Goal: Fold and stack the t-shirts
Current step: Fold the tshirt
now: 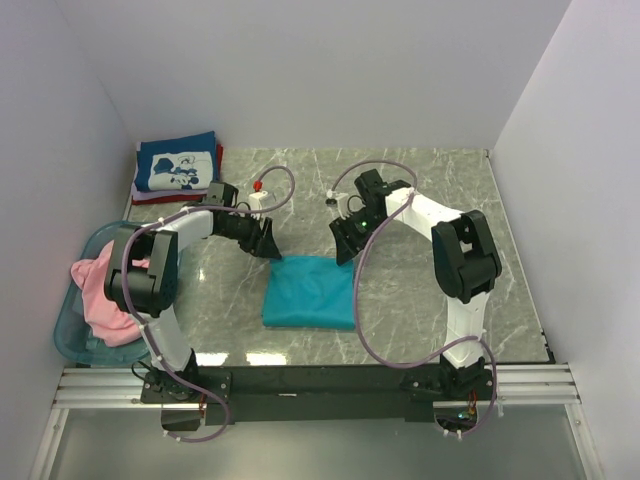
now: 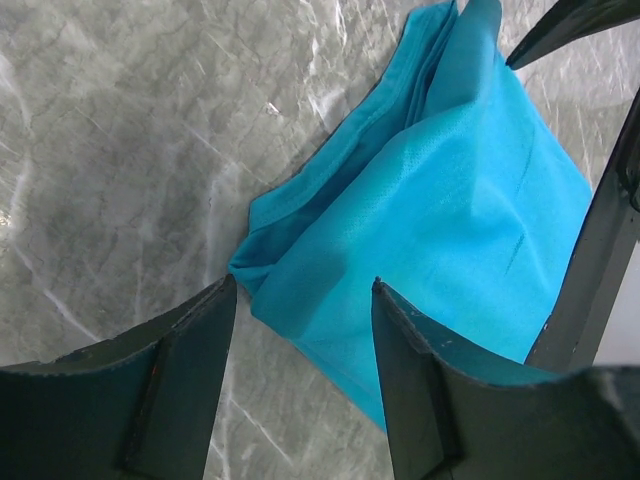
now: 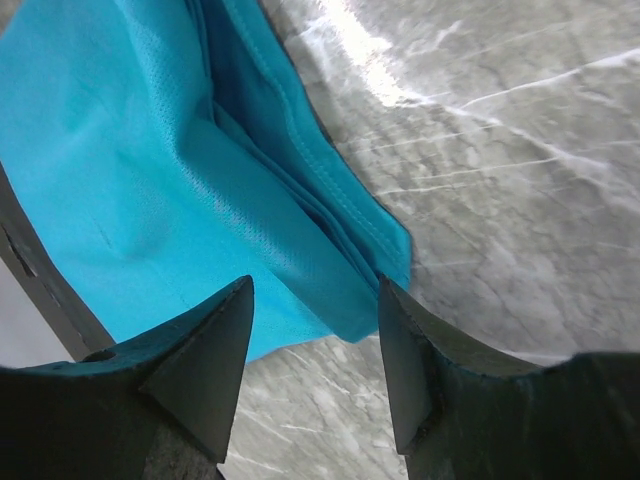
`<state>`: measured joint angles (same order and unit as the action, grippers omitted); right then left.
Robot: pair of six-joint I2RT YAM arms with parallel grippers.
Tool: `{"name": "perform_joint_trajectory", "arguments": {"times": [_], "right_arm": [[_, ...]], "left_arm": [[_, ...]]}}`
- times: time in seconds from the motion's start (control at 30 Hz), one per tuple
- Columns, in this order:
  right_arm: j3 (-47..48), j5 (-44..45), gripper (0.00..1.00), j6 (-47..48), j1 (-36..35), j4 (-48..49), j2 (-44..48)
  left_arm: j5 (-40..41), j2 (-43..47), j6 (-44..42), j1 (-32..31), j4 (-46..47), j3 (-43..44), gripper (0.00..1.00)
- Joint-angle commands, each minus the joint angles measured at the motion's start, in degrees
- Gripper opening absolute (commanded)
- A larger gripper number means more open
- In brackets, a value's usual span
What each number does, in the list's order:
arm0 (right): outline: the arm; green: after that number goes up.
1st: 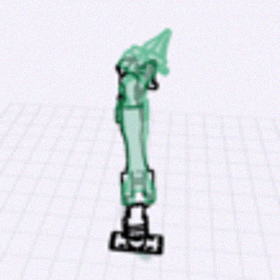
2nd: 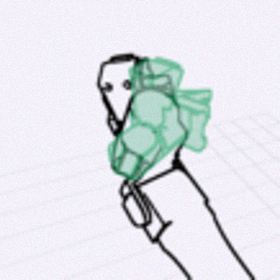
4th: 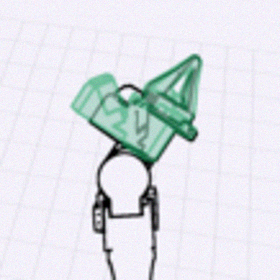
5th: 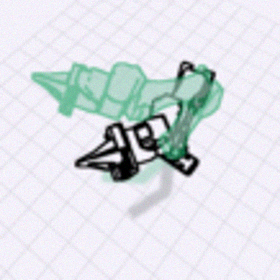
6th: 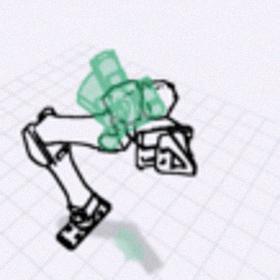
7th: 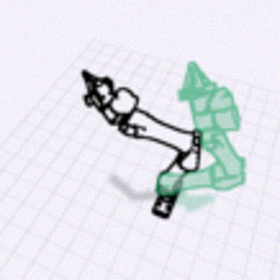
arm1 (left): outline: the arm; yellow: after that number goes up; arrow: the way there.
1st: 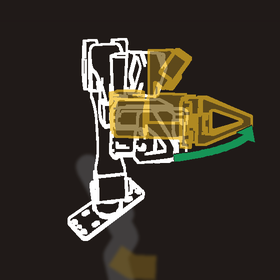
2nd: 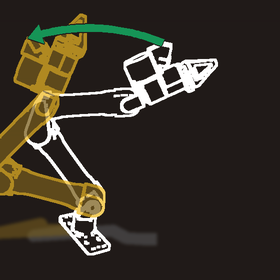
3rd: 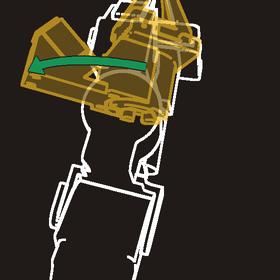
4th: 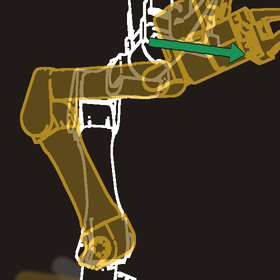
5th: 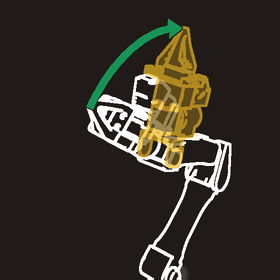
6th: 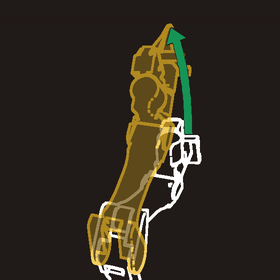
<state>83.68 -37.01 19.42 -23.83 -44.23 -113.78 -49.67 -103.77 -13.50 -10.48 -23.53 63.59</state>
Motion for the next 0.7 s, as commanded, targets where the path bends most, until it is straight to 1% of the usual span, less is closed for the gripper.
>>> {"name": "perform_joint_trajectory", "arguments": {"times": [0.0,0.17,0.23,0.27,0.33,0.37,0.4,0.47,0.5,0.57,0.6,0.67], "right_arm": [[-0.36,0.45,0.58,2.11,-0.69,0.37,-0.57],[-1.15,0.80,0.53,3.25,-0.60,-0.16,-0.22],[-1.32,0.98,0.50,3.43,-0.60,-0.25,-0.04],[-1.33,1.07,0.47,3.43,-0.60,-0.16,0.22],[-1.24,1.24,0.42,3.52,-0.60,-0.24,0.40],[-1.06,1.33,0.39,3.61,-0.60,-0.68,0.48],[-0.98,1.42,0.37,3.78,-0.60,-0.86,0.57],[-0.62,1.94,0.33,4.13,-0.60,-1.39,0.75],[-0.54,2.12,0.33,4.22,-0.51,-1.56,0.75],[-0.10,2.65,0.31,4.48,-0.51,-2.00,0.84],[-0.01,2.82,0.31,4.57,-0.51,-2.09,0.84],[0.43,3.00,0.31,4.75,-0.51,-2.44,0.66]], "left_arm": [[-1.48,-0.12,-2.06,0.20,-1.07,0.57,0.61],[-1.31,0.49,-2.85,0.29,-1.17,-0.22,0.60],[-1.48,0.23,-3.11,0.29,-1.61,-0.22,0.58],[-1.48,0.06,-3.38,0.29,-1.78,-0.22,0.57],[-1.48,-0.03,-3.20,0.29,-1.44,-0.57,0.54],[-1.57,0.05,-2.94,0.29,-1.08,-0.66,0.52],[-1.74,0.23,-2.68,0.29,-0.91,-0.92,0.48],[-1.75,0.06,-2.68,0.29,-0.99,-0.84,0.44],[-1.57,-0.03,-2.76,0.29,-1.25,-0.66,0.43],[-1.13,-0.21,-3.03,0.46,-1.26,-0.49,0.46],[-0.87,-0.21,-3.03,0.46,-1.17,-0.57,0.51],[-0.60,-0.47,-3.11,0.64,-0.91,-0.58,0.52]]}}
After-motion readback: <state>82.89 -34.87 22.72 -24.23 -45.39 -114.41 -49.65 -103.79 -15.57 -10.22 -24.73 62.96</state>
